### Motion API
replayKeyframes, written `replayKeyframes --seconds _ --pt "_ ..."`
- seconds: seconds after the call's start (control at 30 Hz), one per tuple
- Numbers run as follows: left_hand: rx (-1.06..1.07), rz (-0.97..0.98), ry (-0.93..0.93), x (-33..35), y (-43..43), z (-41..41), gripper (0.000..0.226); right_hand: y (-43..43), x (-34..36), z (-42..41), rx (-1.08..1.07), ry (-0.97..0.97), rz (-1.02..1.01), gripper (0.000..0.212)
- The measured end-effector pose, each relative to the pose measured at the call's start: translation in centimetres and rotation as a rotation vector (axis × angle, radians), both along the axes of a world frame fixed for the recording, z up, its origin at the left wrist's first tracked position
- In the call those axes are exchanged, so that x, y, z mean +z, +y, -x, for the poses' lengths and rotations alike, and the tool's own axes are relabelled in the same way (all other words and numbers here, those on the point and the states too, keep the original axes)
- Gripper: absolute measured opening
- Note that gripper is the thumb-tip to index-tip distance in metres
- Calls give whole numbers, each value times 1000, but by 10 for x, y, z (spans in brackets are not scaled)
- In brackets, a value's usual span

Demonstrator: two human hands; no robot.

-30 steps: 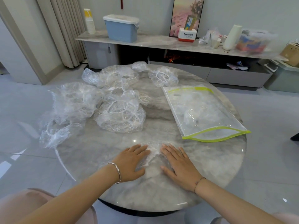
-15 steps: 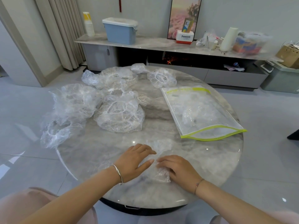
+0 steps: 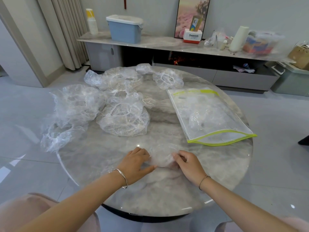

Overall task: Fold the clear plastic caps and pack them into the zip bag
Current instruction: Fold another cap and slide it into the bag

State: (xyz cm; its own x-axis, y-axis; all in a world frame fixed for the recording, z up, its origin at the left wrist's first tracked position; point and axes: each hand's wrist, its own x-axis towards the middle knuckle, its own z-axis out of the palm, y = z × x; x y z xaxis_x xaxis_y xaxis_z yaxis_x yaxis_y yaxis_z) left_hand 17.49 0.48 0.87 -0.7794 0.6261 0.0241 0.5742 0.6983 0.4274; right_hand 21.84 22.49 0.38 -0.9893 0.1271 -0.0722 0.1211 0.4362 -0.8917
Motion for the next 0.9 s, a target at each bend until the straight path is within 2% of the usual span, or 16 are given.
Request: replayKeyframes --seconds 0.13,0.2,0.27,0.33,0.43,0.53,0.63,0.7,0.8,0.9 --pt "144 -99 -103 -8 6 5 36 -1 0 5 -85 -52 43 21" --pt "190 -155 -138 -11 7 9 33 -3 0 5 -133 -4 -87 20" --pt "242 -229 -189 -13 8 12 32 -7 3 2 -138 197 -296 21" --pt "295 -306 -224 -15 11 14 26 -12 9 -1 -17 448 -476 18" --pt "321 -305 -151 -14 14 12 26 -18 9 -5 203 602 -689 19" --pt "146 -265 120 -12 11 13 43 -18 -4 -8 298 498 -757 34" --pt "-132 -194 324 -7 10 14 39 -13 -10 -9 368 323 -759 43" --pt "-212 -102 341 -10 8 14 39 -11 -10 -8 404 256 -735 50" --pt "-208 37 348 -20 2 12 47 -10 -11 -7 445 263 -767 52" --pt "-130 12 336 -24 2 12 42 -8 -10 -8 440 265 -745 49"
